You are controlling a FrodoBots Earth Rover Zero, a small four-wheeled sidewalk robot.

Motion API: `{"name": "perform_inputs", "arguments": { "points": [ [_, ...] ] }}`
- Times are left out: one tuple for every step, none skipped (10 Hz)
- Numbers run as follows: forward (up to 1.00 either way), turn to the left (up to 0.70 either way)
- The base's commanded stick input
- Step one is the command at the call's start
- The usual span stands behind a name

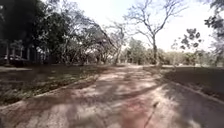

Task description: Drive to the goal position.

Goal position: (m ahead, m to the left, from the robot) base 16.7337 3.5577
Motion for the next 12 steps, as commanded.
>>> {"name": "perform_inputs", "arguments": {
  "points": [
    [0.85,0.00],
    [0.85,0.00],
    [0.85,0.00],
    [0.85,0.00],
    [0.85,0.00],
    [0.85,0.00],
    [0.85,0.00],
    [0.85,0.00],
    [0.85,0.00],
    [0.85,0.00],
    [0.85,0.00],
    [0.85,0.00]
  ]
}}
